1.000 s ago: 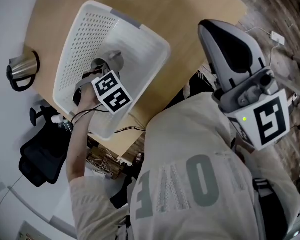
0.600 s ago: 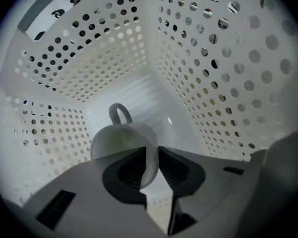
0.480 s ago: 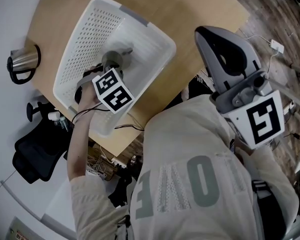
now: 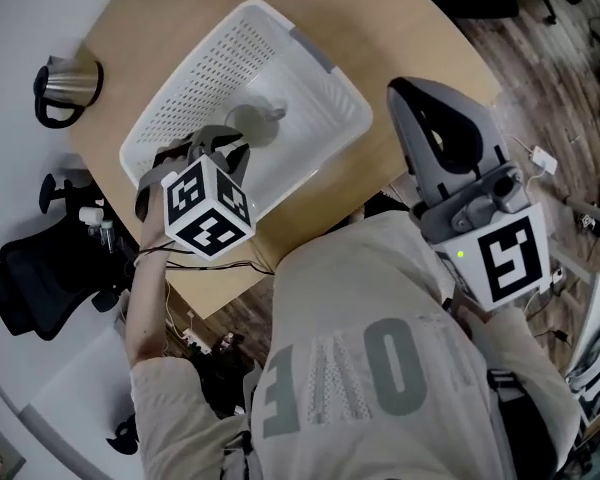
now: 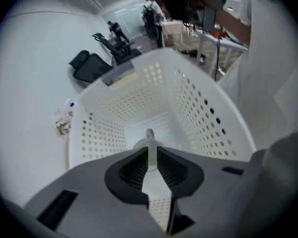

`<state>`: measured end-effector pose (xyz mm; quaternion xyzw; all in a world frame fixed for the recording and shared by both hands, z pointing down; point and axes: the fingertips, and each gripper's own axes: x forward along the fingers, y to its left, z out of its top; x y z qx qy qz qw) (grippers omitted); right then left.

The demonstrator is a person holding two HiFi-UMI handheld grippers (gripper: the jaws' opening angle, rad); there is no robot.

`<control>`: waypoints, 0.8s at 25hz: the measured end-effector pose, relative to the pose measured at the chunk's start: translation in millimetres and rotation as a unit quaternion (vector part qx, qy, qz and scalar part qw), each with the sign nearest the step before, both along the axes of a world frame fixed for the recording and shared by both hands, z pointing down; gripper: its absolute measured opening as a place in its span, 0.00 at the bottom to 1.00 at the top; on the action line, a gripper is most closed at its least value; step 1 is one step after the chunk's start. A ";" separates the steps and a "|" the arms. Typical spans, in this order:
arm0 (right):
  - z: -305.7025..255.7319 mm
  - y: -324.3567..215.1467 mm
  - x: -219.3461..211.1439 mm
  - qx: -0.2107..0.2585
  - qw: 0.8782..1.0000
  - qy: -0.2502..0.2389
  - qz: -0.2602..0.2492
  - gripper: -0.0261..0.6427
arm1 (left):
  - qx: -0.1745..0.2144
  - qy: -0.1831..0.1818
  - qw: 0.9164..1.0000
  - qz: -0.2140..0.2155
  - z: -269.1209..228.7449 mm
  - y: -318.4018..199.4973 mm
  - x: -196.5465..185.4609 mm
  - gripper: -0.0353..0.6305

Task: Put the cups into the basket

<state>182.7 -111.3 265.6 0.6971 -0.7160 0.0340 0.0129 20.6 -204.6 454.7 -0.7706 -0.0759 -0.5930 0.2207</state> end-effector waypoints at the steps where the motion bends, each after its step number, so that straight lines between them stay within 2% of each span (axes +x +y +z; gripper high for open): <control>1: -6.3 -3.3 -3.3 0.006 1.000 0.010 -0.009 0.04 | 0.003 0.039 0.999 -0.017 -17.7 -1.2 5.6 0.15; 3: -19.3 -11.4 -12.8 0.023 0.999 0.035 -0.026 0.04 | 0.028 0.113 0.992 -0.045 -56.7 -7.0 10.5 0.12; 4: -25.9 -16.8 -18.2 0.032 0.998 0.047 -0.037 0.04 | 0.046 0.151 0.985 -0.063 -76.9 -11.0 11.2 0.10; 5: -32.9 -23.2 -23.5 0.041 0.996 0.059 -0.050 0.04 | 0.063 0.192 0.976 -0.086 -96.9 -14.6 12.0 0.08; 7: -46.7 -36.3 -35.9 0.056 0.993 0.078 -0.074 0.04 | 0.075 0.284 0.946 -0.135 -135.9 -18.4 11.3 0.07; 9: -58.2 -47.3 -53.3 0.066 0.990 0.086 -0.093 0.04 | 0.079 0.379 0.906 -0.173 -177.6 -20.0 2.6 0.07; 11: -66.3 -58.4 -72.2 0.072 0.987 0.088 -0.113 0.04 | 0.100 0.467 0.855 -0.204 -220.0 -21.0 -16.0 0.07; 12: -69.0 -64.7 -81.5 0.075 0.985 0.091 -0.124 0.04 | 0.110 0.506 0.824 -0.230 -235.8 -19.8 -29.3 0.07; 14: -71.5 -77.4 -100.7 0.080 0.981 0.101 -0.145 0.04 | 0.119 0.573 0.755 -0.296 -255.2 -14.9 -58.4 0.07; 15: -70.7 -82.9 -110.8 0.082 0.979 0.106 -0.156 0.04 | 0.124 0.597 0.724 -0.322 -260.0 -12.2 -70.8 0.07; 16: -68.4 -87.4 -121.3 0.082 0.976 0.110 -0.168 0.04 | 0.129 0.614 0.700 -0.341 -262.0 -10.1 -81.1 0.07; 17: -64.8 -91.1 -131.8 0.078 0.974 0.111 -0.179 0.04 | 0.132 0.627 0.681 -0.355 -261.7 -9.0 -89.5 0.07; 18: -60.2 -93.9 -142.4 0.072 0.973 0.109 -0.189 0.04 | 0.135 0.637 0.665 -0.365 -259.8 -9.0 -96.8 0.07; 20: -51.1 -96.9 -162.0 0.055 0.971 0.103 -0.208 0.04 | 0.150 0.646 0.643 -0.384 -254.9 -11.4 -109.5 0.07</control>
